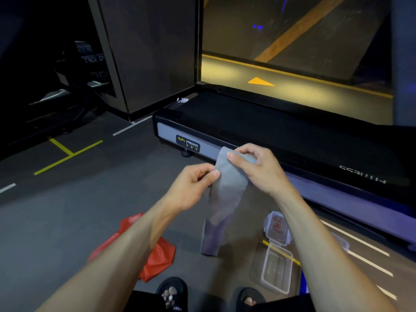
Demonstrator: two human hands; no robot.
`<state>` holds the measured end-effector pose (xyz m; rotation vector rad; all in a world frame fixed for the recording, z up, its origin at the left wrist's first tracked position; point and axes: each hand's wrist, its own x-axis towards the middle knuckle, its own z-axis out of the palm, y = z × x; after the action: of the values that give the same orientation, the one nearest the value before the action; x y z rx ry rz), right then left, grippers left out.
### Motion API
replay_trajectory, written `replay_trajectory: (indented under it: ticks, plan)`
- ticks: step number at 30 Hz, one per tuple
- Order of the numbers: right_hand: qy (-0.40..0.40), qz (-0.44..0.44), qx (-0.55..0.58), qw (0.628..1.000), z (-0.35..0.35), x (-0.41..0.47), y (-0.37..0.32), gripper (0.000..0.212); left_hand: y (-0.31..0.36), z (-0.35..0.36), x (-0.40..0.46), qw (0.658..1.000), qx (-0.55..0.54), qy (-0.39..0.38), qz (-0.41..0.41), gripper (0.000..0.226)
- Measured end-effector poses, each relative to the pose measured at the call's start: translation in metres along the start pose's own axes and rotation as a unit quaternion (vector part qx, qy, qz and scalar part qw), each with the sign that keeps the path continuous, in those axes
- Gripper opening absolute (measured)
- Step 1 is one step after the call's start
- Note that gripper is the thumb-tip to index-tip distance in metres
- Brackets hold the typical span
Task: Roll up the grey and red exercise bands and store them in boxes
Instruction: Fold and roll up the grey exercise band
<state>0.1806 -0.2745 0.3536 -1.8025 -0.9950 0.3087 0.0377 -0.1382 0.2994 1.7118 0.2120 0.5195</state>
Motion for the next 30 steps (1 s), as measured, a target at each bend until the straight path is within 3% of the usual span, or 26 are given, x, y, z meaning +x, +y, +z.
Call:
replay_trajectory:
  ticks: [6, 12, 20, 24, 30]
  plan:
    - [0.005, 0.034, -0.030, 0.999, 0.003, 0.001, 0.002, 0.028, 0.005, -0.004, 0.001, 1.000, -0.008, -0.011, -0.017, 0.027]
    - [-0.025, 0.047, -0.066, 0.996, 0.006, -0.001, -0.004, 0.056, 0.011, -0.006, 0.002, 0.999, 0.005, -0.023, -0.033, 0.027]
    - [-0.066, 0.067, -0.087, 0.992, 0.005, -0.003, -0.009, 0.057, 0.006, -0.008, 0.003, 0.998, -0.028, 0.006, -0.062, 0.021]
    - [-0.115, 0.116, -0.075, 0.984, 0.003, -0.003, -0.001, 0.081, 0.008, -0.007, 0.002, 0.997, -0.049, -0.027, -0.048, 0.028]
    - [-0.169, 0.091, 0.005, 0.981, 0.002, -0.007, 0.006, 0.040, 0.004, -0.004, 0.001, 0.997, -0.035, -0.005, -0.067, 0.015]
